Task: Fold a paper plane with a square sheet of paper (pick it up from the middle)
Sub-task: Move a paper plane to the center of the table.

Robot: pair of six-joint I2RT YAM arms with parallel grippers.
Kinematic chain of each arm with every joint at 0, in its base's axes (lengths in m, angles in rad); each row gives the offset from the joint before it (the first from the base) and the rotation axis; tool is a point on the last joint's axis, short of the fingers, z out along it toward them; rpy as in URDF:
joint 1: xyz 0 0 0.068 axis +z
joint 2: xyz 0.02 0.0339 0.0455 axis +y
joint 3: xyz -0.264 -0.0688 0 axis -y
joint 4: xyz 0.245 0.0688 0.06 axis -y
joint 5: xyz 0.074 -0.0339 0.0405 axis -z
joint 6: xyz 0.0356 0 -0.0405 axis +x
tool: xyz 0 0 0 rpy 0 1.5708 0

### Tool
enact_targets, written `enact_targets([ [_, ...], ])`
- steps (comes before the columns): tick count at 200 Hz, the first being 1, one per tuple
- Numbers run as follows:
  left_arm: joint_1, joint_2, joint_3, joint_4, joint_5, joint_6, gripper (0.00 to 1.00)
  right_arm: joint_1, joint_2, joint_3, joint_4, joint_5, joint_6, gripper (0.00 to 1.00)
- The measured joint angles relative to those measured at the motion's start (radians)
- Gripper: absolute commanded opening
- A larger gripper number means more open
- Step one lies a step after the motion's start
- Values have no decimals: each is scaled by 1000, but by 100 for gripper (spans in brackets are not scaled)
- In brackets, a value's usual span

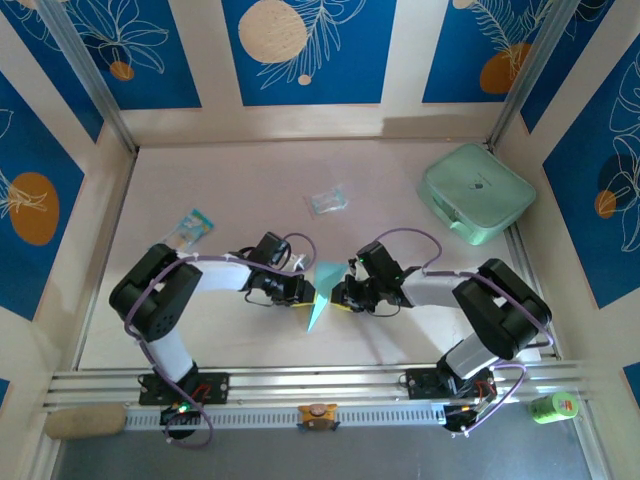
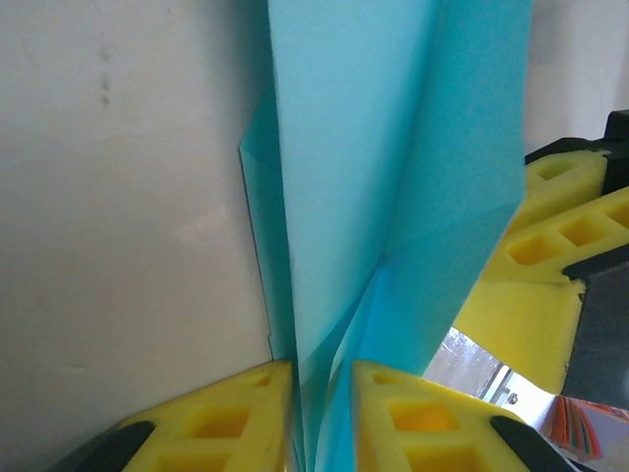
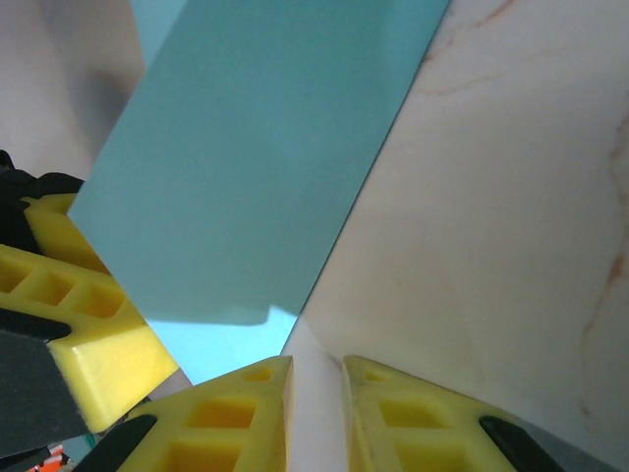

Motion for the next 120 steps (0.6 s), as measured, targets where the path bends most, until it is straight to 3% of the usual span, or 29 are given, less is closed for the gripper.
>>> enact_targets([
  [82, -3, 24, 3, 41, 53, -6, 22, 8, 24, 0, 39, -20, 11, 17],
  [120, -9, 37, 7, 56, 66, -11, 16, 9, 28, 1, 53, -30, 14, 16],
])
